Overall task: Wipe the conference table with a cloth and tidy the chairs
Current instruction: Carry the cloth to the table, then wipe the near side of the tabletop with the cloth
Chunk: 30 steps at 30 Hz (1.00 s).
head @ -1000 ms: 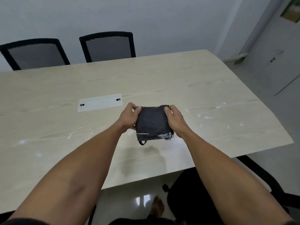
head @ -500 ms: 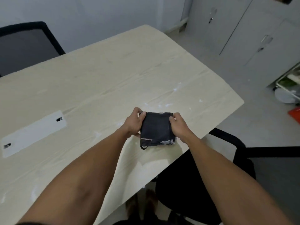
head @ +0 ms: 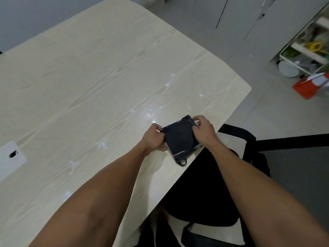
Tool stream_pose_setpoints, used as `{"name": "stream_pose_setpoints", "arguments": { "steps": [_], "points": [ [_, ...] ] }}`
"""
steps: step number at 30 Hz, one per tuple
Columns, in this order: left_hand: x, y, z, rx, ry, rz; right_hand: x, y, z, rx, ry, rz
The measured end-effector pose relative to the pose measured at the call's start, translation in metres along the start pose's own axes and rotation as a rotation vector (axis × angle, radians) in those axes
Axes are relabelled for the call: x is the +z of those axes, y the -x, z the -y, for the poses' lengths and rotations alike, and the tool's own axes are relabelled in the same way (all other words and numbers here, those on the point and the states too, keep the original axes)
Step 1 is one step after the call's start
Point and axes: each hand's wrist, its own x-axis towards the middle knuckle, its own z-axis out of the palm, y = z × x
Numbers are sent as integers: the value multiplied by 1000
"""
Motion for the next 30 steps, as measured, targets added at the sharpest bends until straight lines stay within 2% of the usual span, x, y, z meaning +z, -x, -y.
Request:
{"name": "stream_pose_setpoints", "arguments": {
  "steps": [4, 6, 8, 10, 12, 16, 21, 25, 30],
  "points": [
    [-8, -2, 14, 279, -488, -290, 11, -8, 3, -67, 348, -212],
    [-16, -3, 30, 393, -708, -380, 36, 5, 9, -125, 422, -317],
    [-23, -9, 49, 481, -884, -399, 70, 19, 15, -114, 430, -324],
    [-25, -14, 66, 526, -994, -377, 101, 29, 15, -22, 463, -223],
    [-25, -21, 78, 540, -1041, -350, 120, 30, 7, 23, 513, -198],
    [-22, -32, 89, 563, -1071, -354, 126, 16, 2, 27, 554, -346],
    [-20, -40, 92, 577, -1077, -369, 119, -31, 17, 66, 593, -388],
    [-19, -41, 92, 571, -1086, -373, 119, -65, 34, -73, 651, -335],
    [-21, -39, 92, 557, -1132, -366, 107, -40, 1, -413, 707, -264]
  ]
}}
